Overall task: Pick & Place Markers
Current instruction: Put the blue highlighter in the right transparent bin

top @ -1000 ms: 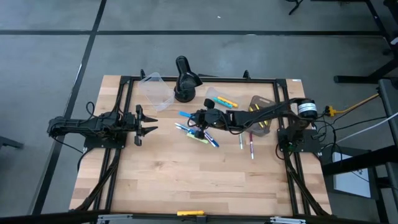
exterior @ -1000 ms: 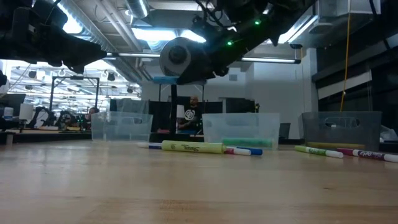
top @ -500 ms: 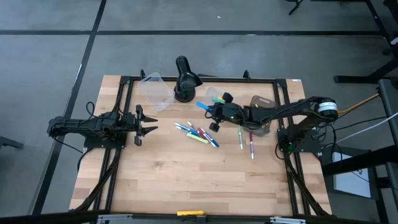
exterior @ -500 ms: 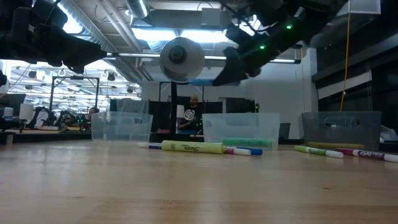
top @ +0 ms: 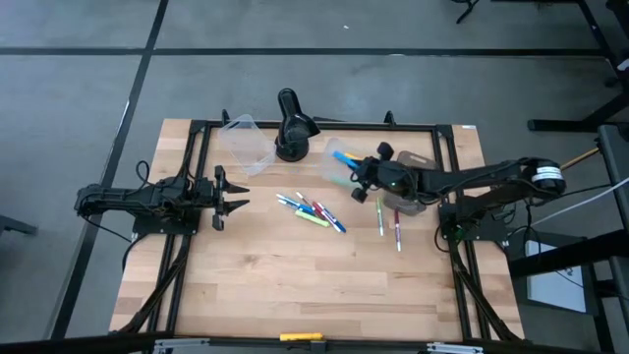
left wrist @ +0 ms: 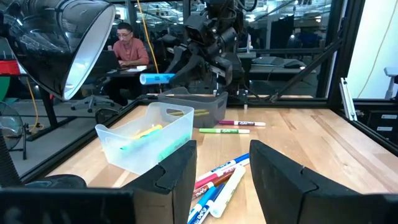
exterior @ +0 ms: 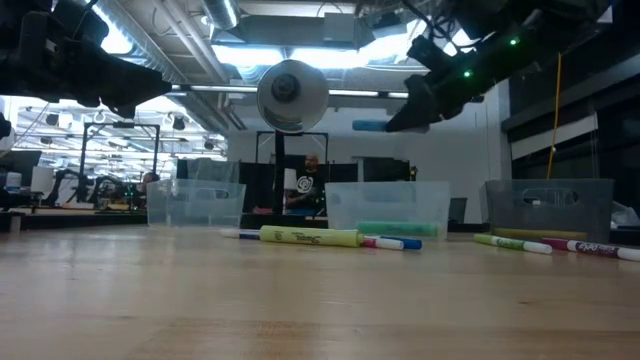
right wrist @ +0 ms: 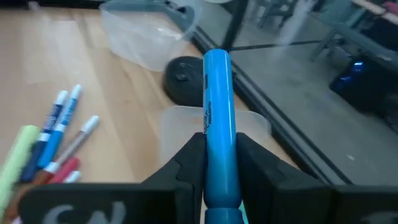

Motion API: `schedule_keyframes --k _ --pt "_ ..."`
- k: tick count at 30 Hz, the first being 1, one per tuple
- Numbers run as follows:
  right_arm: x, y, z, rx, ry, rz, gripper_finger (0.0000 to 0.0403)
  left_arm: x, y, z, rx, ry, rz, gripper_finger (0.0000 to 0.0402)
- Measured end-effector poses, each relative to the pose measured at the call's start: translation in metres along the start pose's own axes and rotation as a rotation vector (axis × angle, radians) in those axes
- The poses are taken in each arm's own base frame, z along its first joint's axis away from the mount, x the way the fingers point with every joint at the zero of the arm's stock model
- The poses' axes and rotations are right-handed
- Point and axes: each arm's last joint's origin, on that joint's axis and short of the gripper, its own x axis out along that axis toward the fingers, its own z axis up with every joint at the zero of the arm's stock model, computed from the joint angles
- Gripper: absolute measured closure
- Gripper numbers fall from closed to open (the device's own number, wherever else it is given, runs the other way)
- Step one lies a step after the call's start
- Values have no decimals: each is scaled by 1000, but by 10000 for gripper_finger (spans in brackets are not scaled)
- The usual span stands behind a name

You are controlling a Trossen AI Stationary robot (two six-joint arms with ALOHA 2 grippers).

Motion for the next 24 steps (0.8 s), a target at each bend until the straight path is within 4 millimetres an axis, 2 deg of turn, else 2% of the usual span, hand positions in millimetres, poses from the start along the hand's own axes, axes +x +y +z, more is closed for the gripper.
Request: schedule_keyframes --k 12,24 --pt "-7 -8 -6 -15 6 -54 332 0 0 0 0 0 0 258" --pt "9 -28 -23 -7 153 -78 332 0 0 0 0 0 0 258"
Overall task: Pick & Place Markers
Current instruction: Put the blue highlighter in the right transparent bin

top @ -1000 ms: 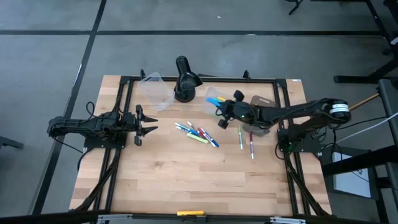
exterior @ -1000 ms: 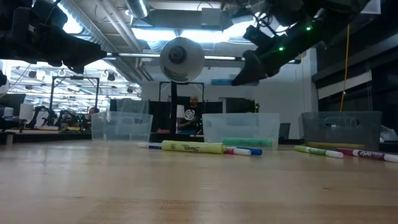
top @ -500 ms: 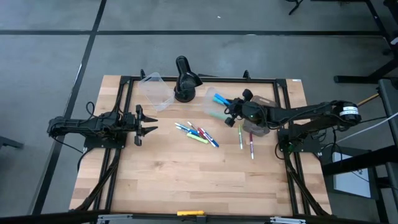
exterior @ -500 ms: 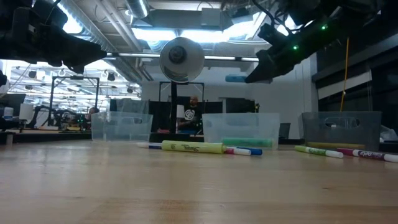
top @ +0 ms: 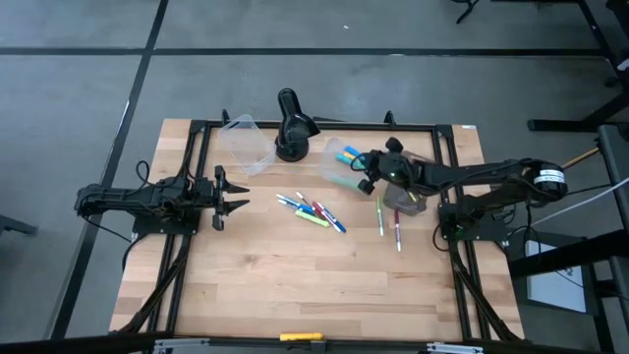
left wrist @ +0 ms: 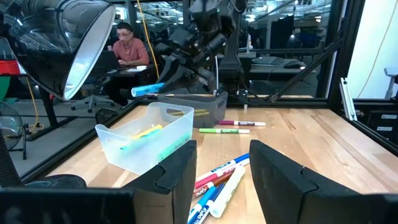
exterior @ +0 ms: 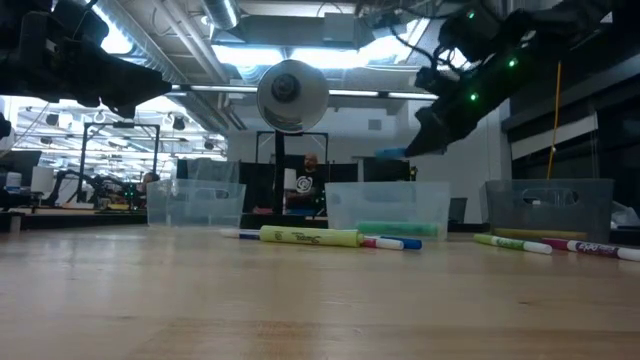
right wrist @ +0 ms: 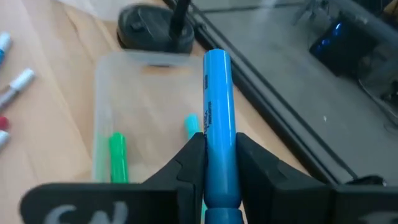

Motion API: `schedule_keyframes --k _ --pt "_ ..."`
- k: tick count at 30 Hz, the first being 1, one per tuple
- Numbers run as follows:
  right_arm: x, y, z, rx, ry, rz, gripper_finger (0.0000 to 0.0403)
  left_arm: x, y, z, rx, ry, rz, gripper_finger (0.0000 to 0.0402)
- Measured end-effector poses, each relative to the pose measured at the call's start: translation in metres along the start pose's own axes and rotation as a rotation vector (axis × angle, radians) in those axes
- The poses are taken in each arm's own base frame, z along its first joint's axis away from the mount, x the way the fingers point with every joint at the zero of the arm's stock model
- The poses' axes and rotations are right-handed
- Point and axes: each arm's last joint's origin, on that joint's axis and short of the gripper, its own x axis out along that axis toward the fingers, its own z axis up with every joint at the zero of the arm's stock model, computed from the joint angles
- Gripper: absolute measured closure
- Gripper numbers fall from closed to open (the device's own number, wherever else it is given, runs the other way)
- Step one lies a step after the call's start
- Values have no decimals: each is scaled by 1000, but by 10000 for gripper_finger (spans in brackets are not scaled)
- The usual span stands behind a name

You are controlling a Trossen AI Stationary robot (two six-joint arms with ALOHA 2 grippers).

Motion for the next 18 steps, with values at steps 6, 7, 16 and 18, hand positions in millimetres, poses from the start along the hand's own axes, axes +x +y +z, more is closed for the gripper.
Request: schedule_keyframes --k 6,7,16,18 --pt "13 -5 1 9 83 30 328 0 0 0 0 0 0 258" --pt "15 -5 3 7 95 37 328 0 0 0 0 0 0 258" --pt "31 -7 12 -7 198 99 327 0 0 0 0 0 0 258" --pt "35 -8 13 -7 213 103 330 0 0 0 0 0 0 258"
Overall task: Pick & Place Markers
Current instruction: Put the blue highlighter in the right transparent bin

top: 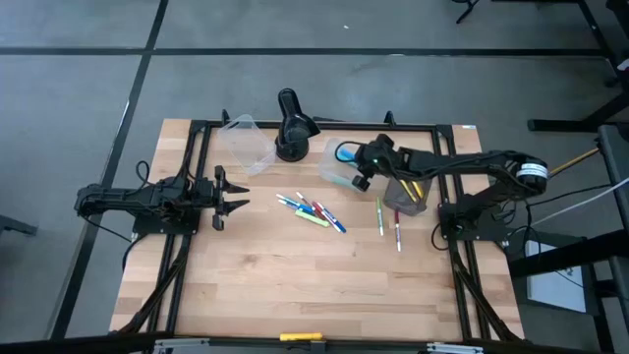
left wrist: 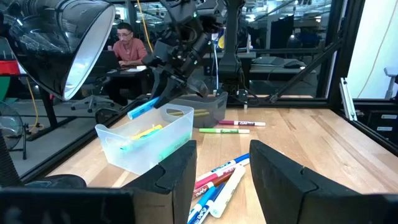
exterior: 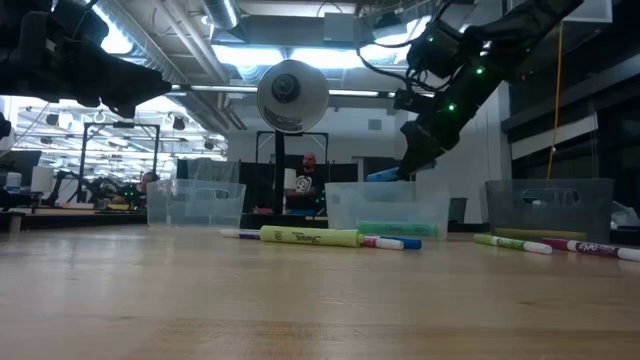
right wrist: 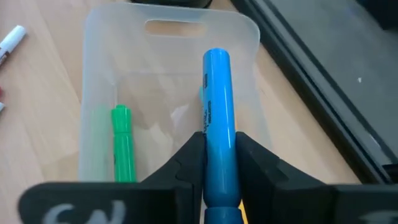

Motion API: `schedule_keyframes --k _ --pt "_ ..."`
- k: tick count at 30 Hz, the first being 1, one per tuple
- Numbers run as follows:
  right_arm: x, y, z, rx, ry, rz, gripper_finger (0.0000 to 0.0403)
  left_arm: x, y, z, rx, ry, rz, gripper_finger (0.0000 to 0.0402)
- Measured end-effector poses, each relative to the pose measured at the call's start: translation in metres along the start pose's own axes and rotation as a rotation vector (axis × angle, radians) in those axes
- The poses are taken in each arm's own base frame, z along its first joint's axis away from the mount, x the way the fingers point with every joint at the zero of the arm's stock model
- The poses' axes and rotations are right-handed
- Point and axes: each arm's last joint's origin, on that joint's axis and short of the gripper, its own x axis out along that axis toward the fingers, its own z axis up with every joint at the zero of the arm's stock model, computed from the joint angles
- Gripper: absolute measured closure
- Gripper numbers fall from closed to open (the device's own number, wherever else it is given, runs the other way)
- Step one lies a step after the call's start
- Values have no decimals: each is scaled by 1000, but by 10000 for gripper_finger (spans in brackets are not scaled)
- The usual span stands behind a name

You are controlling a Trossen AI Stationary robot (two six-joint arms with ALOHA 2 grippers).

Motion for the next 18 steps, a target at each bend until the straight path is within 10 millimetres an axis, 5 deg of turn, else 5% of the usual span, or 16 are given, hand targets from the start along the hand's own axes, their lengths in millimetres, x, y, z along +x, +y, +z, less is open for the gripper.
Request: schedule_keyframes --k 18 --pt "30 -8 -10 26 116 58 322 0 0 0 0 0 0 258"
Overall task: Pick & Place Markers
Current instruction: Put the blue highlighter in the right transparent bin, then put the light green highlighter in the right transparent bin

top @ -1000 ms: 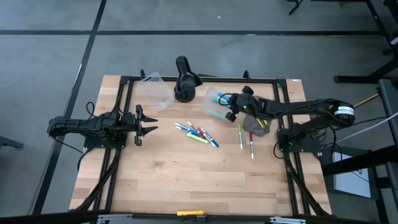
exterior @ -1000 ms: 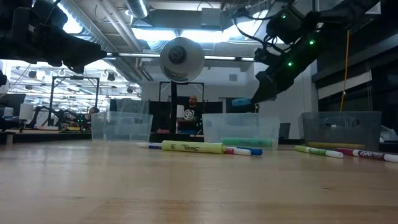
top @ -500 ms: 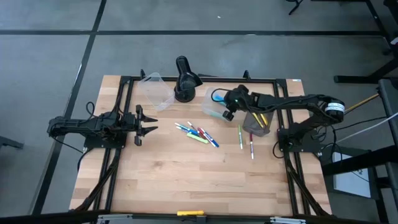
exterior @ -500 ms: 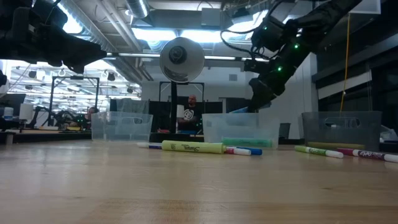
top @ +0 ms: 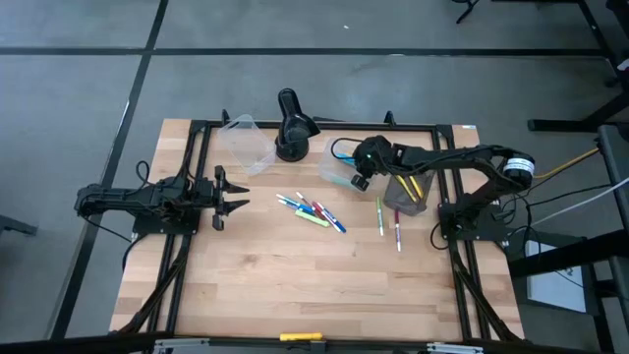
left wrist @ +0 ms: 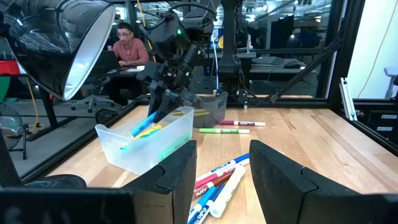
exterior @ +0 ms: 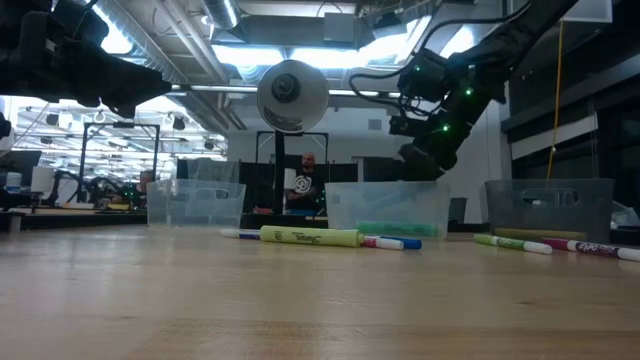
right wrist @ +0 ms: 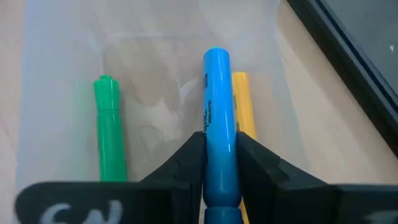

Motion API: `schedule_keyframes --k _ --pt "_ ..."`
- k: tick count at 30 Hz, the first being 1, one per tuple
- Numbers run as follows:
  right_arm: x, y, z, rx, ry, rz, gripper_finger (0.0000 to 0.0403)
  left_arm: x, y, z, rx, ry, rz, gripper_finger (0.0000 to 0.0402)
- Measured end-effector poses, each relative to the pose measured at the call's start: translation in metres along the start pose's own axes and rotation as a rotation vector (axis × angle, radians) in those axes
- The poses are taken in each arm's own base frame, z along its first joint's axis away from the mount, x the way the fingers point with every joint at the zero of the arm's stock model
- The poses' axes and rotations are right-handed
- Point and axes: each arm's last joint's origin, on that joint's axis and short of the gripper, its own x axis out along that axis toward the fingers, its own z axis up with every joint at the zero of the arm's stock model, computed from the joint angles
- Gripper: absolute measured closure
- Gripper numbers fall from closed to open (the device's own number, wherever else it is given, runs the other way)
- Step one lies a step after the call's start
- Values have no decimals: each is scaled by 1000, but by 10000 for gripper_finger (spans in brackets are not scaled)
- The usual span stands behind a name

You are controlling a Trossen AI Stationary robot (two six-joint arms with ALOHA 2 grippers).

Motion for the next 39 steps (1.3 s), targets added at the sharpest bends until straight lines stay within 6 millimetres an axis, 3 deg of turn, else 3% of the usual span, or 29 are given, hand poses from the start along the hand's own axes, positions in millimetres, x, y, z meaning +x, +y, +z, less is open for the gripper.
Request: schedule_keyframes --k 12,22,30,39 --pt "1 1 0 22 0 44 318 0 0 0 0 0 0 258" --pt "1 1 1 49 -10 46 258 0 0 0 0 0 0 258" --pt "-1 2 4 39 -39 -44 249 0 0 0 0 0 0 258" --pt "-25 17 14 -8 -150 -120 249 0 0 0 0 0 0 258"
